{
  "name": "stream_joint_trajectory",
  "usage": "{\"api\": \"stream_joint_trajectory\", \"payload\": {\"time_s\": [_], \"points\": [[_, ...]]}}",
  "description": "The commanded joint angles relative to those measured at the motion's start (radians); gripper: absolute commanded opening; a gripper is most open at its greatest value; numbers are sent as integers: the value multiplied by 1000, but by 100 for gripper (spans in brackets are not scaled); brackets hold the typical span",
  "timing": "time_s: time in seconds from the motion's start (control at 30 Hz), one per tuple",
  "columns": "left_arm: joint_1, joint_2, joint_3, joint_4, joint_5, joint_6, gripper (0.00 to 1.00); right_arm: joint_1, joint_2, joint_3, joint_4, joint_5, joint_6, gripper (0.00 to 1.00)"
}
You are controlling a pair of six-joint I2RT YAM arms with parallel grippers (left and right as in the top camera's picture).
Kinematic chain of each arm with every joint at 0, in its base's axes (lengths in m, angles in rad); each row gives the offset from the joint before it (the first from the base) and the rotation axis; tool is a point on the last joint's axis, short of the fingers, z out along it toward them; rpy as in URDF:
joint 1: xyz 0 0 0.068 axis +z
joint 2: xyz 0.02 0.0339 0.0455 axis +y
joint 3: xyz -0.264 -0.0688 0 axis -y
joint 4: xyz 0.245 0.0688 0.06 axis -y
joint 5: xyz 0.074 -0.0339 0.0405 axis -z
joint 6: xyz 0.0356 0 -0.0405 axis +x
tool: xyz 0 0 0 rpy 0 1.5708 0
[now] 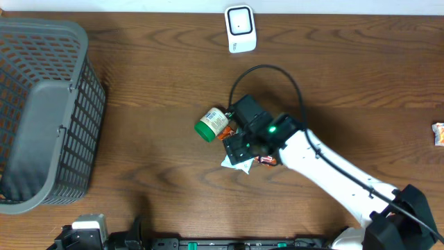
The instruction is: Scan the item barcode
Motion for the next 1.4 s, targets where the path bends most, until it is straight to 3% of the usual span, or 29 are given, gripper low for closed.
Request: {"api": "stream_joint_trajectory", "payload": {"time_s": [0.0, 0.23, 0.43, 0.87, 1.37], "points": [[4, -3, 3, 1, 10, 16, 98, -119, 3, 4, -1, -128, -29, 99], [4, -3, 3, 1, 10, 16, 98, -357, 9, 3, 15, -462, -304, 99], [4, -3, 3, 1, 10, 16, 98, -465, 50, 2, 16, -514, -324, 99], [4, -3, 3, 1, 10, 16, 98, -467, 277, 2, 122, -653, -332, 99], [4, -3, 3, 1, 10, 16, 98, -413, 318, 1, 121, -670, -392, 99]]}}
